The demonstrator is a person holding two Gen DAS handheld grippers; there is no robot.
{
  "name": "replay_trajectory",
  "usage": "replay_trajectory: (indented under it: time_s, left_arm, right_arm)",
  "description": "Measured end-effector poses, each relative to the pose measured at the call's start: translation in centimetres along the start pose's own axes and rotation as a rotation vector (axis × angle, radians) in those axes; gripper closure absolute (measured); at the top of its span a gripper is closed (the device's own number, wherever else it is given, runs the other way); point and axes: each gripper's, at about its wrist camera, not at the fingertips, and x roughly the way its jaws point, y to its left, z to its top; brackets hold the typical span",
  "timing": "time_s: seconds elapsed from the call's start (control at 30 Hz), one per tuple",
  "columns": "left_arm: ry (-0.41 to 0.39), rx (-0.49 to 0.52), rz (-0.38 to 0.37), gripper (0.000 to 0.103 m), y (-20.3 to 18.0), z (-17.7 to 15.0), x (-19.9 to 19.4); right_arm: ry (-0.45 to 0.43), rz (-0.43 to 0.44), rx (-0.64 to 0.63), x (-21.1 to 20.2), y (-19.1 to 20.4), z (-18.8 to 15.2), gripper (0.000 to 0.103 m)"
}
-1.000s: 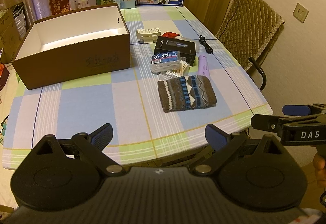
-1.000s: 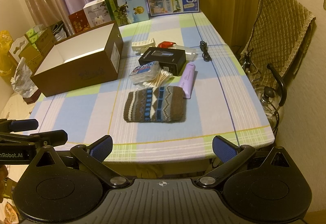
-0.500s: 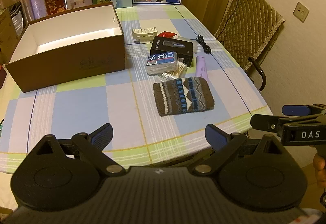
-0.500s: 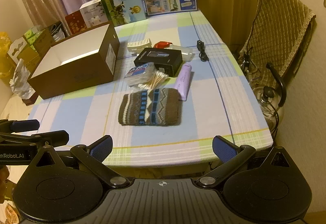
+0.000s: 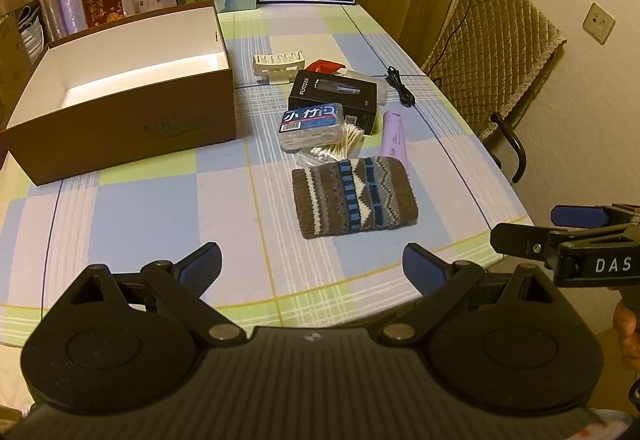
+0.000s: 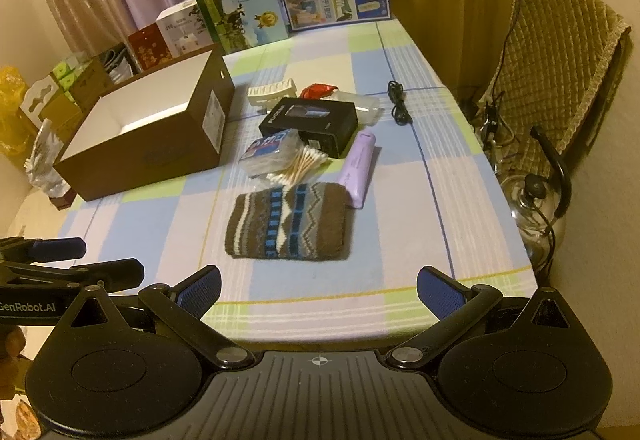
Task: Organize objects
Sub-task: 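Move the left tool toward the knitted brown-blue pouch, then grasp the knitted pouch with the left tool while the right tool approaches the lilac tube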
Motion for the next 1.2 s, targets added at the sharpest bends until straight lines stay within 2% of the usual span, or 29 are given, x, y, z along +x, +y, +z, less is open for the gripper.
replay_trajectory:
  time_s: [0.5, 0.9, 1.2]
  left_arm:
    - [0.038, -0.031, 0.003, 0.007, -1.5, 1.9, 2.5]
    - [0.074, -0.044, 0.022, 0.007, -3.0, 3.4, 6.1]
    - [0.096, -0.060, 0.012, 0.008, -3.4, 3.1, 10.5]
  right_arm:
    - [0.010, 0.011, 0.002, 1.9, -3.1, 2.1, 0.002]
    - [0.031, 0.028, -0.010, 4.3, -5.8, 4.0, 0.002]
    - [0.037, 0.049, 0.018, 7.5, -8.6, 5.1, 0.002]
